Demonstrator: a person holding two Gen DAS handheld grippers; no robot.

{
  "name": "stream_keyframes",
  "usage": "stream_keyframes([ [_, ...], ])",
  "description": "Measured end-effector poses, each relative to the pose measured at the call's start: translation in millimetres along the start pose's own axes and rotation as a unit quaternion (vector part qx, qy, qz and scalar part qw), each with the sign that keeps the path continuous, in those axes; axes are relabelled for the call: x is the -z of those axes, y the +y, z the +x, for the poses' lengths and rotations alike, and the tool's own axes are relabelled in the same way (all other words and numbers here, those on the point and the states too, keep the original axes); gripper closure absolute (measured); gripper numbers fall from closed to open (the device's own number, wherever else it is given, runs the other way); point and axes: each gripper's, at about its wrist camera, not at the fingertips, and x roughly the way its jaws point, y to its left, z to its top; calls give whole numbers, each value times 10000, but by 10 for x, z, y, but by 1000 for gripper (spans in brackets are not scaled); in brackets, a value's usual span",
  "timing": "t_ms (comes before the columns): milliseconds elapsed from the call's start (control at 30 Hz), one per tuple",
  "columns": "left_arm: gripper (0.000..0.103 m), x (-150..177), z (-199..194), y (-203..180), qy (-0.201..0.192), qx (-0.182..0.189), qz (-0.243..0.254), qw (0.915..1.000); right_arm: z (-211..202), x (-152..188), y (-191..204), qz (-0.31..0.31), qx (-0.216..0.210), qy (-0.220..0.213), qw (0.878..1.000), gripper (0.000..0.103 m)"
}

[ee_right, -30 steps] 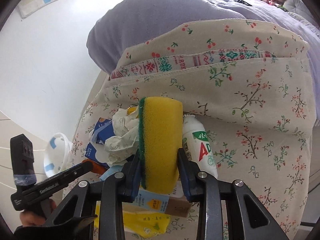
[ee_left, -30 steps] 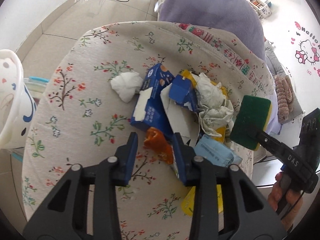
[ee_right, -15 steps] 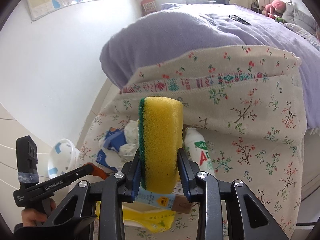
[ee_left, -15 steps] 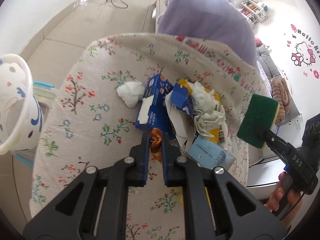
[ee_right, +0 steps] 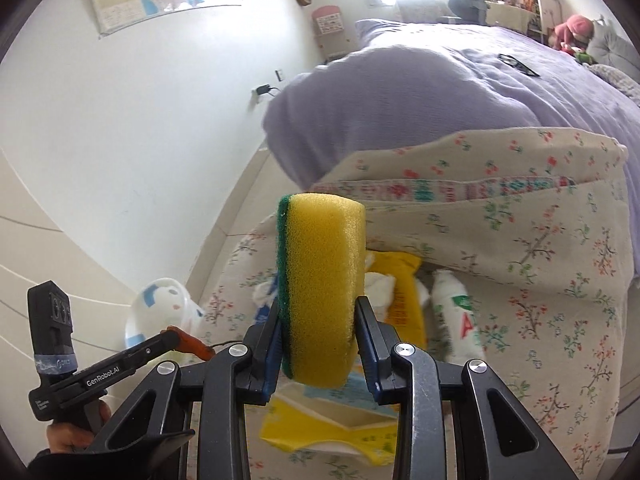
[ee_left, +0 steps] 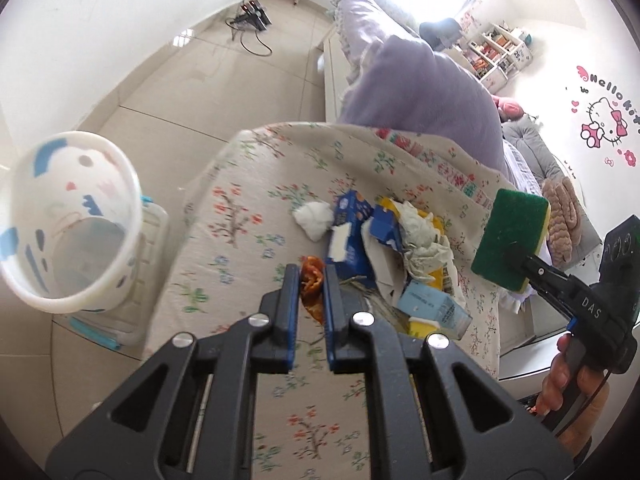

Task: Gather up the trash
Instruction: 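Carry the orange scrap into the white bin and open the left tool while the right tool carries the sponge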

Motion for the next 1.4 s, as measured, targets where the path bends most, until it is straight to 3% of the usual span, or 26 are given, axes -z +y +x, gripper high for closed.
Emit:
stream_keyframes([
  [333,91,-70,-353,486,-403,-291,-282,9984,168,17,531,-292,-343,81,9990,69],
  [733,91,-154,-635,1017,-886,-1153,-248,9891,575,113,1244,-671,-786,386,9939,69],
  [1267,91,-198,-644,1632,-910,-1762,-364,9795,1384,316,1890,-837,-1495,1016,9800,69],
  [1300,88,-199,-633,1655,-926,-1839,-362,9779,1447,328,1935,-854,-1540,1046,9788,69],
  [1367,68,-218,-609,1685,-875,-2046,-399,9741,1505,368,2025,-901,-1577,1076,9775,69],
  [1400,42,-217,-604,1710,-838,-2183,-481,9711,1559,379,2051,-922,-1585,1095,9769,69],
])
